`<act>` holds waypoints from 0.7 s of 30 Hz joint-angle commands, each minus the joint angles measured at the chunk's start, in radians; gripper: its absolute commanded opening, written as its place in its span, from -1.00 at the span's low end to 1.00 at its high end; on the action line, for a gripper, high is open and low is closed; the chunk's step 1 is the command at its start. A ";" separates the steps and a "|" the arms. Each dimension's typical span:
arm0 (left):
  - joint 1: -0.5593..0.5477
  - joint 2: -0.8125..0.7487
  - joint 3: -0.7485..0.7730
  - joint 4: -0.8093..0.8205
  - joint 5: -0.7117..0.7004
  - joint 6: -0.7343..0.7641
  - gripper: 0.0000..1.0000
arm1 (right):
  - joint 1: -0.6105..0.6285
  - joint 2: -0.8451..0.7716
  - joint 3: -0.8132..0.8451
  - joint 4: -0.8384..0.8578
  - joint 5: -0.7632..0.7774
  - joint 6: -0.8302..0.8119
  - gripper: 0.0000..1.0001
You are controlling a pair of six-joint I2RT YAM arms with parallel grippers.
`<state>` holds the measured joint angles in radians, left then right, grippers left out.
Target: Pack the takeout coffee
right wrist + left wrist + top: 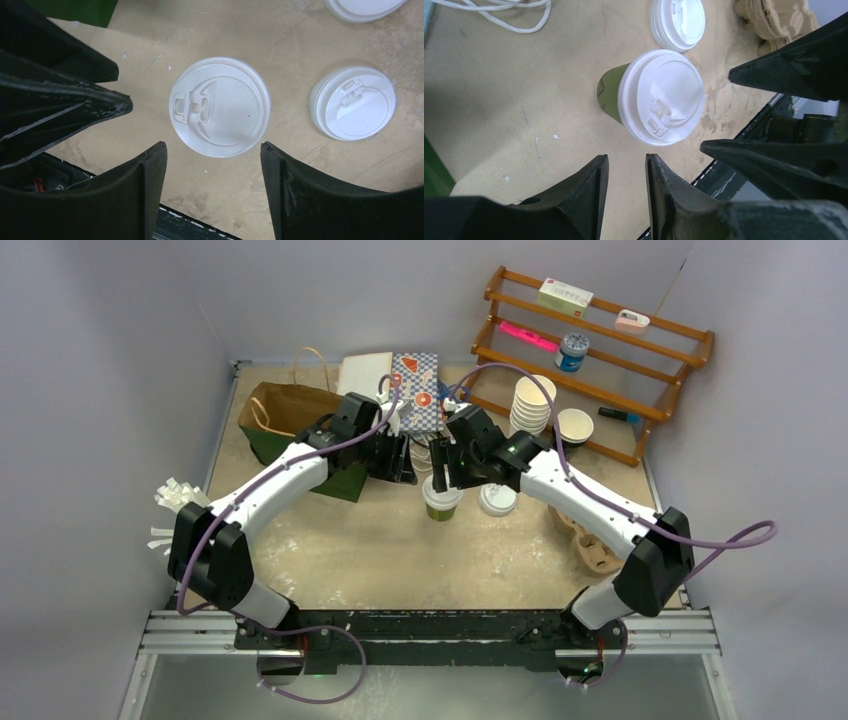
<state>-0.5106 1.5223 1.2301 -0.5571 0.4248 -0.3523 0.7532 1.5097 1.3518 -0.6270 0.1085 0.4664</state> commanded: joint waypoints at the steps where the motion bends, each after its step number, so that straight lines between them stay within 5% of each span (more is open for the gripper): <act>1: -0.008 -0.007 -0.006 0.071 0.049 -0.078 -0.32 | -0.031 0.000 -0.019 -0.011 -0.010 0.119 0.36; 10: -0.100 0.024 0.019 0.014 -0.078 -0.227 -0.31 | -0.098 0.024 -0.025 -0.015 -0.025 0.235 0.11; 21: -0.109 0.080 0.066 0.026 -0.108 -0.238 -0.33 | -0.125 0.036 -0.045 -0.011 -0.081 0.281 -0.09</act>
<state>-0.6216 1.5894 1.2339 -0.5476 0.3328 -0.5694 0.6289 1.5383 1.3167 -0.6312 0.0586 0.7136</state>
